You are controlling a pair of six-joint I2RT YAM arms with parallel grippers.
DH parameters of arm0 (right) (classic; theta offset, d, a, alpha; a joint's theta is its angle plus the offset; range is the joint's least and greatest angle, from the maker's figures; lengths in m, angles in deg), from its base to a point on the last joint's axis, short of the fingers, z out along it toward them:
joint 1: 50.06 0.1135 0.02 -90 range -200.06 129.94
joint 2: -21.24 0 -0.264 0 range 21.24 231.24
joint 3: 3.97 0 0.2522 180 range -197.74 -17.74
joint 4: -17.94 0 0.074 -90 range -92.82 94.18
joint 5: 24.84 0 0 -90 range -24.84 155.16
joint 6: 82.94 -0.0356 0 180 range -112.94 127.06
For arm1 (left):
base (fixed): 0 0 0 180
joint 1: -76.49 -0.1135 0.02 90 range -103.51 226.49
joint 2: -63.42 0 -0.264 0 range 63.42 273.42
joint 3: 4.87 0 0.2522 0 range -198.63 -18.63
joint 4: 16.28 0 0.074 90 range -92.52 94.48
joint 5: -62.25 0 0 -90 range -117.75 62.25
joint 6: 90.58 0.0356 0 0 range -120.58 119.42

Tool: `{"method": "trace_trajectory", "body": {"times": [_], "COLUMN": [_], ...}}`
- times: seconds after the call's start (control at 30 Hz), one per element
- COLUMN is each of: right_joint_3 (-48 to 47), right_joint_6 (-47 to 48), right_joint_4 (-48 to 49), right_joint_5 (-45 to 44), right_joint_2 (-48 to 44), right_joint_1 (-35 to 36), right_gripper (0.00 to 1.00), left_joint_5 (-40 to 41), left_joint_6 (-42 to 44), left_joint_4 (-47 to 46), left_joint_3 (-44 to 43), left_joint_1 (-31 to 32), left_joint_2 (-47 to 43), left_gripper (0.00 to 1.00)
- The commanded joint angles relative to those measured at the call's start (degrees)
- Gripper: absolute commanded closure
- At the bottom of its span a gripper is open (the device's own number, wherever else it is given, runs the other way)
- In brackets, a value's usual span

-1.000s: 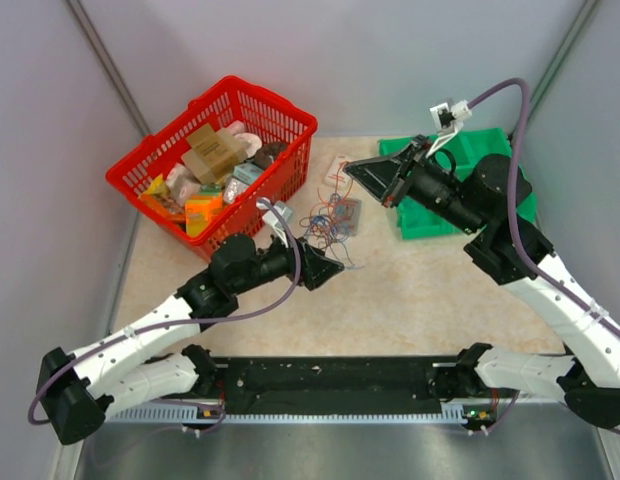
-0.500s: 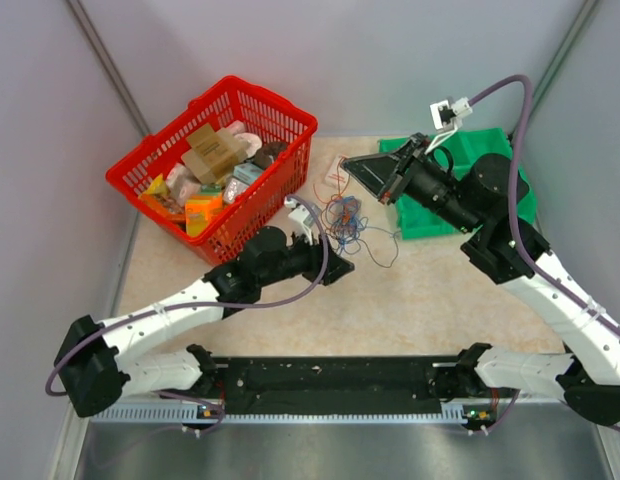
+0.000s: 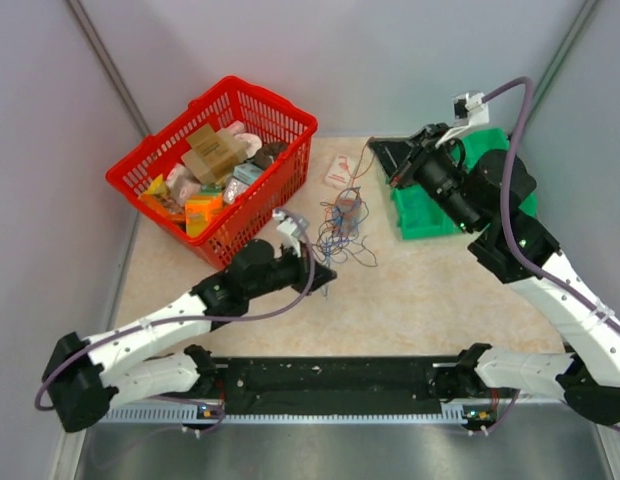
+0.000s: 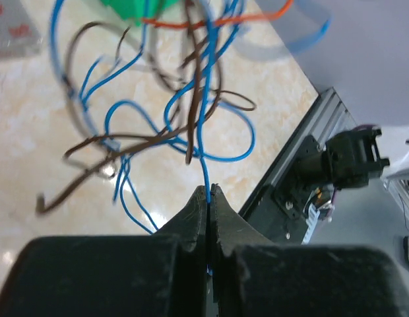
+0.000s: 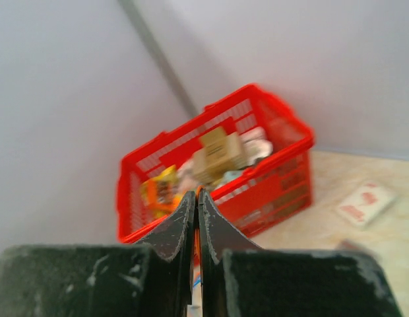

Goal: Untangle the cables

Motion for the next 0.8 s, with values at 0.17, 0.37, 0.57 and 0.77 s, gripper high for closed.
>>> {"method": "trace_trajectory", "body": {"times": [0.17, 0.37, 0.57, 0.77], "right_joint_3": [-7.0, -4.0, -2.6, -5.5], "right_joint_6": [8.9, 2.1, 4.4, 7.6], "right_joint_4": [-3.9, -10.2, -11.2, -9.1], "right_joint_5": [-16.5, -16.4, -16.9, -4.3], "right_joint_2": [2.0, 1.5, -0.6, -1.7], "right_joint_1": [-13.9, -28.1, -34.5, -34.4], "right_gripper": [1.00, 1.00, 1.00, 1.00], "left_joint_5": [12.8, 29.2, 34.9, 38.0], "left_joint_6": [-5.2, -8.8, -7.6, -4.5], "left_joint_4": [25.0, 44.8, 49.5, 49.1], "left_joint_3": [12.1, 3.8, -3.4, -7.4], "left_joint_1": [0.1, 0.1, 0.1, 0.1], "left_joint_2": [-30.3, -43.7, -44.2, -38.3], "left_gripper": [1.00, 1.00, 1.00, 1.00]}}
